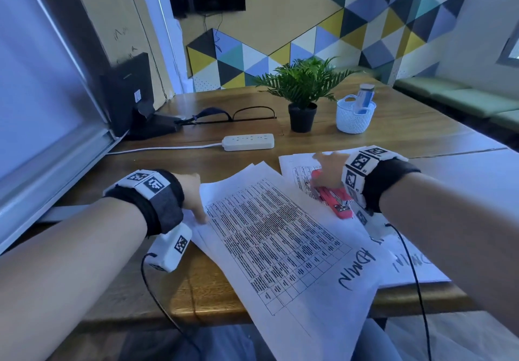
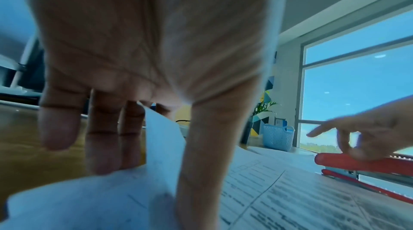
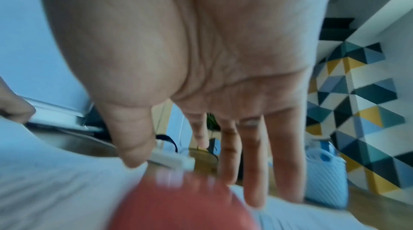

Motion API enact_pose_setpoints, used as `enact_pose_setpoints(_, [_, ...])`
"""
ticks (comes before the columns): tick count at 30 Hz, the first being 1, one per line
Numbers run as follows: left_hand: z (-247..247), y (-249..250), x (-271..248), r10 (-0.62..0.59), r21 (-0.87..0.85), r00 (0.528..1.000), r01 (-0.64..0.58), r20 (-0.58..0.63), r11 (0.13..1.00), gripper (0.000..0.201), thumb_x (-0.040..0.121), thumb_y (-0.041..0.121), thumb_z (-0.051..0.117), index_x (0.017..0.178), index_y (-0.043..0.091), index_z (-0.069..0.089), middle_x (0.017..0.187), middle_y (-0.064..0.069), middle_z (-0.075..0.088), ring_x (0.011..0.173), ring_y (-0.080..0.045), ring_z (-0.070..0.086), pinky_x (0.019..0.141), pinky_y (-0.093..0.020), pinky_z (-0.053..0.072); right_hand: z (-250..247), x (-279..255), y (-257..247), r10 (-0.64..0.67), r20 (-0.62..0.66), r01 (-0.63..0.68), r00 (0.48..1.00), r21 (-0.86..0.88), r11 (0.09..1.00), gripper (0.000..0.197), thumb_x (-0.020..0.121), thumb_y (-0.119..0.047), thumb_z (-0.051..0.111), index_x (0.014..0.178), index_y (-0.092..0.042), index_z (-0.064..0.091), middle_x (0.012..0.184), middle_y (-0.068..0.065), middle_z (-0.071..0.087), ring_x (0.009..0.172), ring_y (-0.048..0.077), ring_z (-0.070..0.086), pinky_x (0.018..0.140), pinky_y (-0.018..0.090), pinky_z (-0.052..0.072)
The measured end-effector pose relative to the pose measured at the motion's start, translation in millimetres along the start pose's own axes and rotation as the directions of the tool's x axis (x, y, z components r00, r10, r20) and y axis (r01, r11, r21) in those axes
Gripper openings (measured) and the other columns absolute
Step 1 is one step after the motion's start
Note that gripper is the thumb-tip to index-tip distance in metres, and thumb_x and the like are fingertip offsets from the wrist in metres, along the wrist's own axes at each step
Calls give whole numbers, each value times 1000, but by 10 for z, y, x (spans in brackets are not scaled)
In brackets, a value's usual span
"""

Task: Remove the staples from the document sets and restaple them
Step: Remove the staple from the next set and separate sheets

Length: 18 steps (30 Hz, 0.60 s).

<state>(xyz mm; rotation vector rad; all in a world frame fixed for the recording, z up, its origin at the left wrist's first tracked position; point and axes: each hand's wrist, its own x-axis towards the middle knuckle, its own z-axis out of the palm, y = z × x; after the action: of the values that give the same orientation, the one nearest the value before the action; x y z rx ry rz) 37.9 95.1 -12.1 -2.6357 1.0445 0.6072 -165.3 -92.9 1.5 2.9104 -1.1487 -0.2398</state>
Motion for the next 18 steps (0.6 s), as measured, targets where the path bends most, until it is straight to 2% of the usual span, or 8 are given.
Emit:
enact_pose_setpoints(1, [13,-7,-18,-3,-24,1000,3,-13,1000,74,66,41,84,117,3,47,96,-3,59,97,-28,63,80,-38,55,-61,-23,-35,-18,-60,20,998,31,999,56,90,-41,53,137,-15,37,127,11,52,100,27,58,81,32,47])
enact_pose_setpoints(3, [26,-29,-56,7,-45,997,-11,-80,999,56,77,32,78,117,6,49,98,-4,56,89,-24,57,73,-32,49,-195,-70,-139,-84,-154,112,984,187,976,43,90,-37,53,128,-19,46,120,6,53,99,24,57,79,32,47])
enact_pose_setpoints(6, [-39,-90,-164,49,-182,986,-78,-160,980,24,82,24,73,92,13,54,93,-4,54,76,-18,49,63,-26,38,-314,-200,-376,-176,-179,239,968,448,861,18,89,-29,57,103,-19,61,87,-9,54,88,17,55,72,28,46])
enact_pose_setpoints(9, [-148,-194,-377,19,-398,951,-146,-308,906,24,80,21,74,89,20,53,90,0,56,77,-16,52,57,-27,38,-266,-348,-683,-242,-191,308,951,639,705,13,88,-23,61,95,-14,65,73,-9,55,77,20,62,65,29,51])
enact_pose_setpoints(12, [-198,-225,-663,6,-543,869,-314,-494,779,29,77,18,78,86,23,51,88,-1,57,72,-17,52,59,-29,38,-208,-407,-929,-244,-199,307,949,755,580,14,88,-23,62,95,-12,67,75,-3,62,71,17,60,56,26,50])
enact_pose_setpoints(15, [-172,-188,-894,-14,-571,773,-457,-634,682,36,76,15,78,87,32,48,94,5,58,80,-17,55,69,-35,46,-223,-401,-1099,-190,-203,270,961,843,465,11,86,-27,65,79,-18,64,83,6,67,70,17,60,69,33,55])
enact_pose_setpoints(16, [-160,-158,-967,-14,-569,749,-491,-662,660,37,77,14,78,89,33,48,95,7,58,81,-17,56,68,-35,46,-245,-396,-1132,-172,-180,238,968,870,432,14,85,-28,66,75,-18,63,82,7,67,69,17,59,67,32,54])
enact_pose_setpoints(18, [-117,-87,-1062,-6,-542,712,-529,-702,653,37,81,14,75,98,30,47,96,9,57,75,-7,52,59,-24,39,-294,-418,-1161,-170,-127,181,977,915,360,16,85,-27,66,76,-13,64,81,6,63,64,15,56,59,25,48])
